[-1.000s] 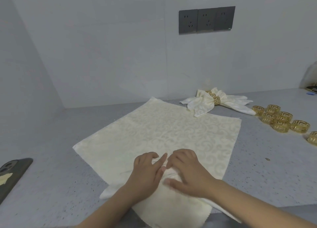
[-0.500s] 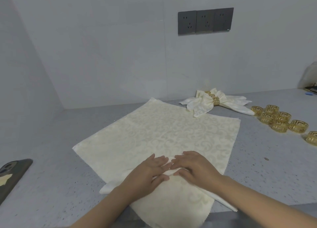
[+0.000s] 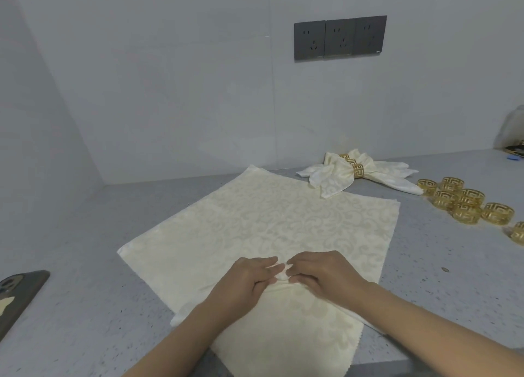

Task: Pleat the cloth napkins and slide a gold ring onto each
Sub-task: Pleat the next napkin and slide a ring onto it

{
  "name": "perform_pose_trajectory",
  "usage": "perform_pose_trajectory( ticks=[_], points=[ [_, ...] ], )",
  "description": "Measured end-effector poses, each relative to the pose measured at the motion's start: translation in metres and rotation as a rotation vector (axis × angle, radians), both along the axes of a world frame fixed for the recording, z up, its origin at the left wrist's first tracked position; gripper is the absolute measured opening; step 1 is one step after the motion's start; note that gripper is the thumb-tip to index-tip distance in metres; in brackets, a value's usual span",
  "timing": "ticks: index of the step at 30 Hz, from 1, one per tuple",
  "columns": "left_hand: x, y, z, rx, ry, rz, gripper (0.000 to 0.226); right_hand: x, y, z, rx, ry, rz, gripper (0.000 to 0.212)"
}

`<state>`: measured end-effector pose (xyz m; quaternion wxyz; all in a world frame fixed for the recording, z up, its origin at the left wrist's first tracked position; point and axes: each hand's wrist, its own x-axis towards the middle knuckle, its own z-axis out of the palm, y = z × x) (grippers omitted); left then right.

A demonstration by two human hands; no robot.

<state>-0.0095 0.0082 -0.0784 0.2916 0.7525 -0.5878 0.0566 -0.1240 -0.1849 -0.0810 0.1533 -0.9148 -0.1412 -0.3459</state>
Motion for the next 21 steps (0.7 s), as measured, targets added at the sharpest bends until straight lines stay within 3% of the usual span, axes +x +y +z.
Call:
perform_pose_trajectory(
  ticks=[3, 6, 8, 16, 21],
  points=[
    [0.003, 0.002, -0.005, 0.05, -0.079, 0.003, 0.04, -0.001, -0.001, -0.003, -0.071, -0.006, -0.017, 0.022],
    [0.004, 0.003, -0.007, 0.169, -0.064, 0.025, 0.068, -0.003, -0.005, -0.003, -0.091, 0.059, -0.021, 0.036],
    [0.003, 0.0, -0.006, 0.211, -0.041, 0.058, 0.078, -0.004, -0.005, -0.002, -0.048, 0.121, -0.019, 0.033],
    [0.003, -0.011, -0.002, 0.067, 0.149, 0.113, 0.034, 0.0, 0.002, 0.002, 0.054, 0.141, -0.077, 0.026],
    [0.0, -0.01, -0.001, 0.165, 0.056, 0.113, 0.062, 0.001, 0.006, 0.002, 0.069, 0.128, -0.111, 0.027]
  ],
)
